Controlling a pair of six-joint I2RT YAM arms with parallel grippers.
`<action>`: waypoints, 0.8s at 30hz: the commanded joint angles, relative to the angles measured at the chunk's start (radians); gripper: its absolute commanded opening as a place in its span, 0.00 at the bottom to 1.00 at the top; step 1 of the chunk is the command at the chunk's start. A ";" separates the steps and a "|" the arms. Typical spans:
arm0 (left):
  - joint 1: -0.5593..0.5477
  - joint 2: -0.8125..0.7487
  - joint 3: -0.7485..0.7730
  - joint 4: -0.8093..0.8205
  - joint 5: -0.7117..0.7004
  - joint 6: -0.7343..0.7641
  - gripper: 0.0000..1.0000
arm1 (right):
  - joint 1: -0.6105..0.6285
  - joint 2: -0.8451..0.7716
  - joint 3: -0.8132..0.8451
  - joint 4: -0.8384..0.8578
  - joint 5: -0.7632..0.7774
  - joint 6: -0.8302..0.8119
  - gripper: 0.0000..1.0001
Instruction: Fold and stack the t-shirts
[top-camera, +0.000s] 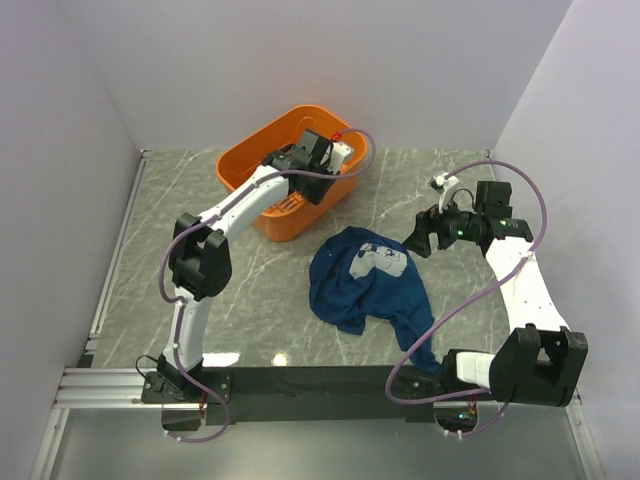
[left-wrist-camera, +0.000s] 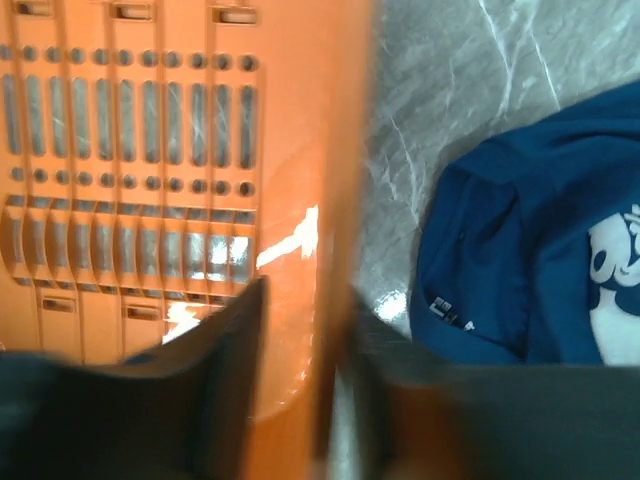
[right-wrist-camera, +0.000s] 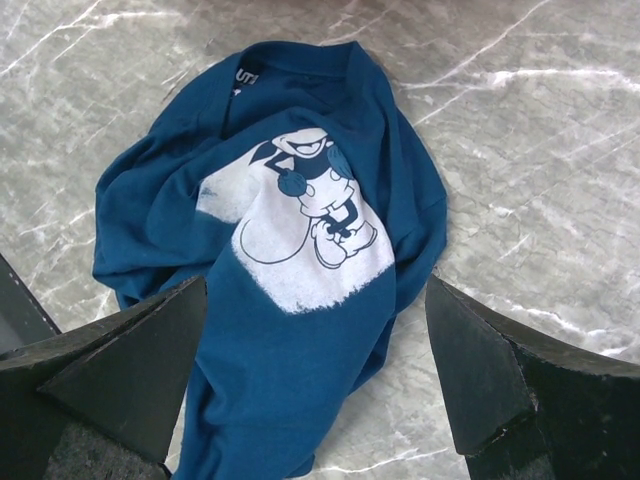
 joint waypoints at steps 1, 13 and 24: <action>-0.008 -0.017 -0.020 0.013 -0.061 0.014 0.30 | 0.001 -0.001 0.022 -0.009 -0.016 -0.006 0.96; 0.032 -0.382 -0.442 0.143 -0.347 -0.124 0.00 | -0.010 -0.008 0.026 -0.010 -0.015 -0.009 0.96; 0.323 -0.396 -0.491 0.179 -0.382 -0.286 0.00 | -0.008 0.027 0.055 -0.021 -0.042 -0.005 0.95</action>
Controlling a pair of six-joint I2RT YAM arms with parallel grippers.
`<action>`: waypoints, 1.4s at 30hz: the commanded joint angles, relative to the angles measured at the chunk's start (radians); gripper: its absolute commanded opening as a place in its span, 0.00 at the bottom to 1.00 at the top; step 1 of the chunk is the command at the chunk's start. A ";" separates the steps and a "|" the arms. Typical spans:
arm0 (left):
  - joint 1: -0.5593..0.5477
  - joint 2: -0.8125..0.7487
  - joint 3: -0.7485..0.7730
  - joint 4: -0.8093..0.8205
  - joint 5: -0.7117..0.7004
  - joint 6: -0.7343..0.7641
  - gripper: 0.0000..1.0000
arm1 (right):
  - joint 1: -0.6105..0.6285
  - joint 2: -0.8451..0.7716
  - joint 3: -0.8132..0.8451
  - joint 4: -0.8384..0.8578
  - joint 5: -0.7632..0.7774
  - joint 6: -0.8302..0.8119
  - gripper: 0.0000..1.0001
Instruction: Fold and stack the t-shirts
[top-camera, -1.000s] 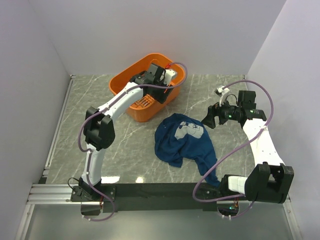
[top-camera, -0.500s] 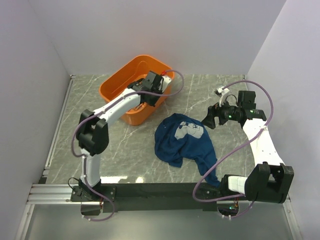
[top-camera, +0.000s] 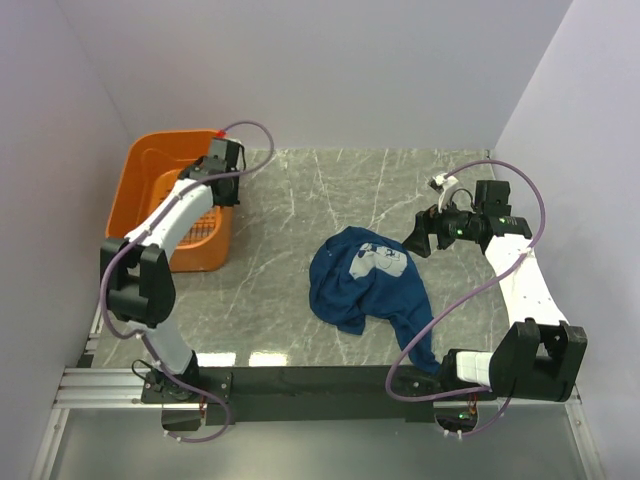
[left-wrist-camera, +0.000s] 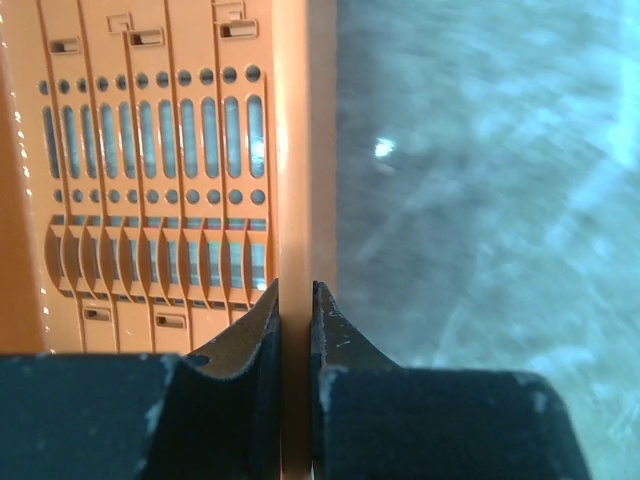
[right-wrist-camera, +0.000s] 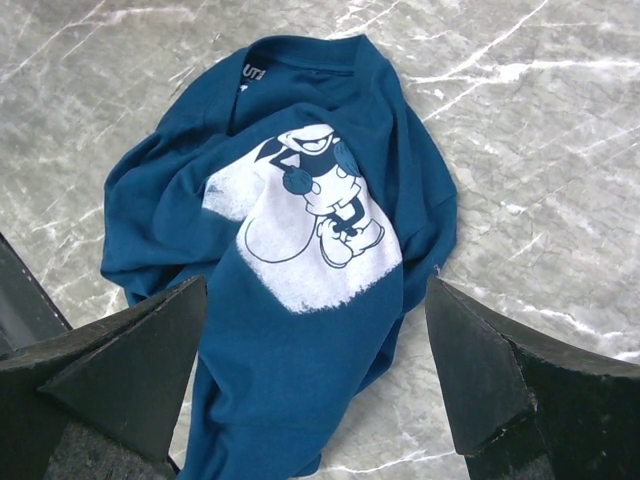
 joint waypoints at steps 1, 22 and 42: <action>0.022 0.042 0.129 0.041 -0.085 -0.046 0.00 | -0.006 0.003 0.046 -0.008 -0.028 -0.008 0.95; 0.156 0.248 0.408 0.004 0.002 0.210 0.19 | -0.004 -0.023 0.049 -0.046 0.010 -0.049 0.95; 0.075 -0.215 0.102 0.134 0.414 0.012 0.84 | 0.031 0.174 0.098 -0.227 0.101 -0.238 0.92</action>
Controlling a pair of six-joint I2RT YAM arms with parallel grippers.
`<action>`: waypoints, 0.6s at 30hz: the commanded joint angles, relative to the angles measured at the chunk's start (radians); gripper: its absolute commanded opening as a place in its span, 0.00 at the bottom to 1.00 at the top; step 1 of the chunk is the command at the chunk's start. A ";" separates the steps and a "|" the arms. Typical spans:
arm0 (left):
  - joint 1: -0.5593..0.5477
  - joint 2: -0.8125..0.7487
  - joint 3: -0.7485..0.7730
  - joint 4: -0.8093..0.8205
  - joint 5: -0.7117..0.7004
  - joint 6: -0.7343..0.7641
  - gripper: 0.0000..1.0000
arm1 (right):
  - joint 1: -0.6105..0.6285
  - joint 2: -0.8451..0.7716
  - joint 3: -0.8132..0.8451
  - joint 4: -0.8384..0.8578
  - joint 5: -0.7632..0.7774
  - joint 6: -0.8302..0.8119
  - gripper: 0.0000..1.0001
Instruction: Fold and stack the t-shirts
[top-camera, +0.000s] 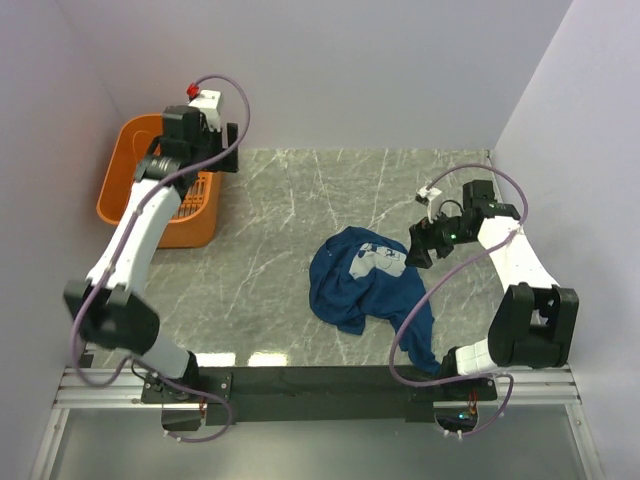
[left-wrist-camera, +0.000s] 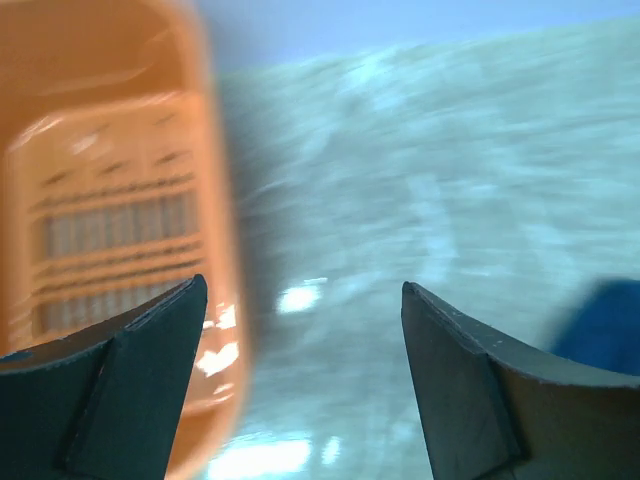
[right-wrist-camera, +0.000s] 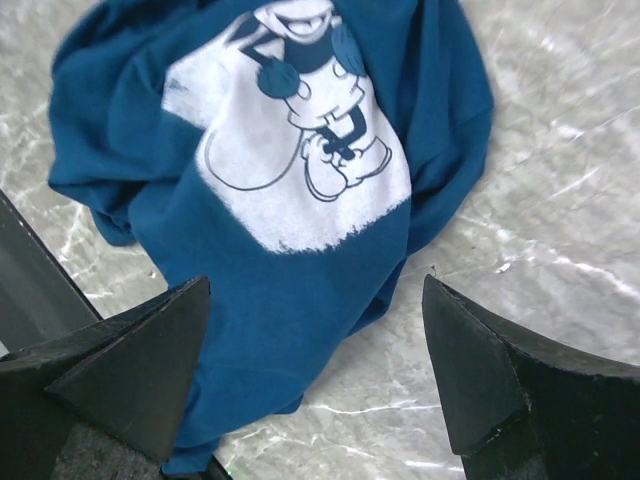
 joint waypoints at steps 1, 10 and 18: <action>-0.052 -0.116 -0.110 0.113 0.240 -0.093 0.84 | 0.010 0.022 0.043 -0.003 0.020 -0.004 0.91; -0.320 0.164 -0.117 0.291 0.483 -0.241 0.74 | 0.010 0.073 0.051 0.071 0.046 0.111 0.84; -0.386 0.568 0.195 0.261 0.547 -0.319 0.67 | 0.007 0.008 -0.047 0.124 0.064 0.146 0.83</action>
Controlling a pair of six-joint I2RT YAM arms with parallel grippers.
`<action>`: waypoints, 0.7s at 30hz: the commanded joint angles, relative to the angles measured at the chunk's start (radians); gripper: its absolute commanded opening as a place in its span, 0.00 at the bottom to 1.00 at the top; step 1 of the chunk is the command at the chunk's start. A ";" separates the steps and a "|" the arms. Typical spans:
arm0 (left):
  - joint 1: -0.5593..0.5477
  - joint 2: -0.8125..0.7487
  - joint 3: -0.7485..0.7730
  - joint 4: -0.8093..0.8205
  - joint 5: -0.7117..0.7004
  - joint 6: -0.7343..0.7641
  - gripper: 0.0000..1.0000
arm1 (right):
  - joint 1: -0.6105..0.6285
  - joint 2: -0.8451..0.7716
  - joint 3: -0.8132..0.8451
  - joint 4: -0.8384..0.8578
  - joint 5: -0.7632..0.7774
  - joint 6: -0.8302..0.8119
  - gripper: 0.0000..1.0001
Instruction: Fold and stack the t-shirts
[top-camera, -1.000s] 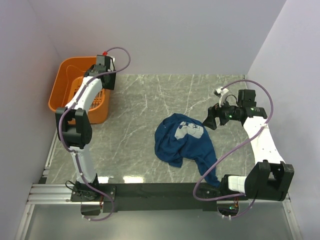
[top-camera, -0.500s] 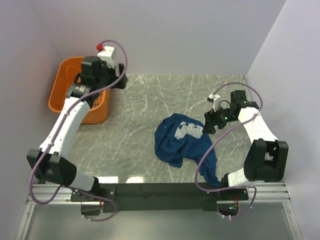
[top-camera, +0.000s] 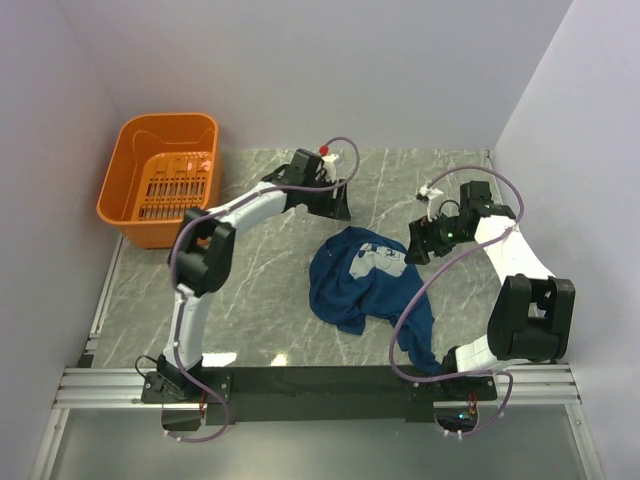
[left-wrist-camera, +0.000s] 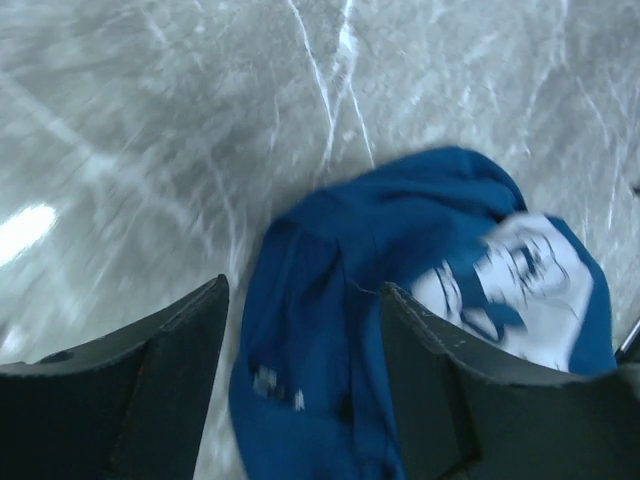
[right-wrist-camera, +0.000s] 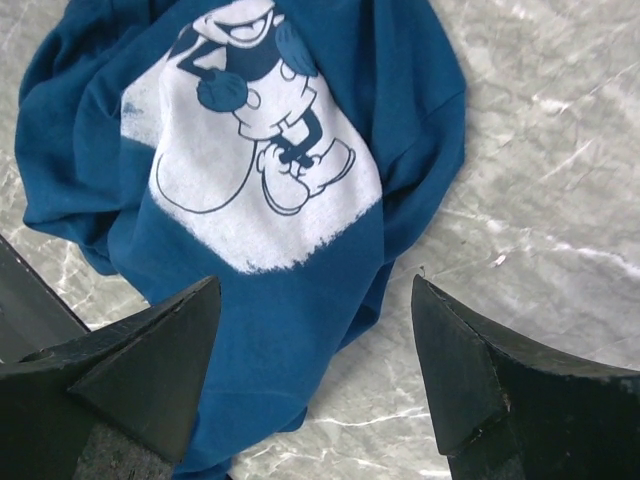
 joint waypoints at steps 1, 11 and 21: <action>-0.008 0.071 0.152 -0.006 0.065 -0.056 0.66 | 0.003 -0.060 -0.040 0.047 0.012 0.024 0.83; -0.024 0.220 0.234 -0.023 0.099 -0.064 0.66 | -0.004 -0.046 -0.077 0.067 -0.001 0.031 0.83; -0.041 0.305 0.260 -0.043 0.073 -0.075 0.60 | -0.004 -0.017 -0.060 0.056 -0.011 0.028 0.83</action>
